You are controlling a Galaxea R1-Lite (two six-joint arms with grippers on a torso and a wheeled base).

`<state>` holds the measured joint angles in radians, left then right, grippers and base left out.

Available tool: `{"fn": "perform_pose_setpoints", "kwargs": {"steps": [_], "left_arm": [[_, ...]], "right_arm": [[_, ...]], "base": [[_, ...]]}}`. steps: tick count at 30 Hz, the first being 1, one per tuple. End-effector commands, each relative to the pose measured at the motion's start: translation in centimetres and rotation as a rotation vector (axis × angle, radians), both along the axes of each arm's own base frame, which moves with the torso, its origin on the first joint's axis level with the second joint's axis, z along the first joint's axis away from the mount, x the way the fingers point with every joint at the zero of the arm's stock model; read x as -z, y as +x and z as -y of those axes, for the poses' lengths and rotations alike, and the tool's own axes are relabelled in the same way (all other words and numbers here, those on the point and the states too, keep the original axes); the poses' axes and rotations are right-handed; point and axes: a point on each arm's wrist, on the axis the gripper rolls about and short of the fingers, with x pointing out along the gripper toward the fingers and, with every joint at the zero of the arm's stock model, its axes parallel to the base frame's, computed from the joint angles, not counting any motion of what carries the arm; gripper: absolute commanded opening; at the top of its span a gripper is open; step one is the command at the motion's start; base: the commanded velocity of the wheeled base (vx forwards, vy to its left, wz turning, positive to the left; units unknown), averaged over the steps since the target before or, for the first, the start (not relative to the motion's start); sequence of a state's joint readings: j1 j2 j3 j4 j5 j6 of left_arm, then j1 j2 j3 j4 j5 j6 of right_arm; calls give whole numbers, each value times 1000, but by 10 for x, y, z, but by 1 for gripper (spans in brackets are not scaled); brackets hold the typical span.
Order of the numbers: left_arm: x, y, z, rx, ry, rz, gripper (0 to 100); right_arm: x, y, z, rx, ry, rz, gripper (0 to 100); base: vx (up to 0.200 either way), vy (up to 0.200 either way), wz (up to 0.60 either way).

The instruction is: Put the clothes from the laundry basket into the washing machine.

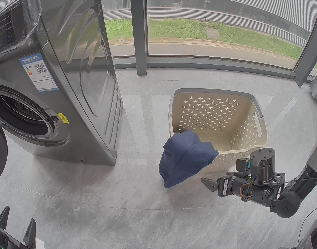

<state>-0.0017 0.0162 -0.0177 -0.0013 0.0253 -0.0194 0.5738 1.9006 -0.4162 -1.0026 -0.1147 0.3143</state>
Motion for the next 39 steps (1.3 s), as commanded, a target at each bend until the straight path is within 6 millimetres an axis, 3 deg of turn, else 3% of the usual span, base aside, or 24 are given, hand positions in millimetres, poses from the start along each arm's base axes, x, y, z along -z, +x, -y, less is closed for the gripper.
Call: {"fn": "perform_pose_setpoints", "kwargs": {"steps": [1,12,26,31,32,39], "left_arm": [[5,0,0,-1,-1,-6,100],[5,0,0,-1,-1,-6,100],[5,0,0,-1,-2,-6,100],[5,0,0,-2,-5,-6,100],[5,0,0,-2,-5,-6,100],[5,0,0,-2,-5,-6,100]], "right_arm": [[11,4,-3,-3,-17,-27,100],[25,23,-21,-21,-9,1,100],[26,54,-42,-19,32,59,100],[24,56,-46,-23,41,72,100],[23,56,-46,-22,46,76,0],[20,56,-47,-24,67,114,0]], "base": [[0,0,0],[0,0,0],[0,0,0],[0,0,0],[0,0,0],[0,0,0]]}}
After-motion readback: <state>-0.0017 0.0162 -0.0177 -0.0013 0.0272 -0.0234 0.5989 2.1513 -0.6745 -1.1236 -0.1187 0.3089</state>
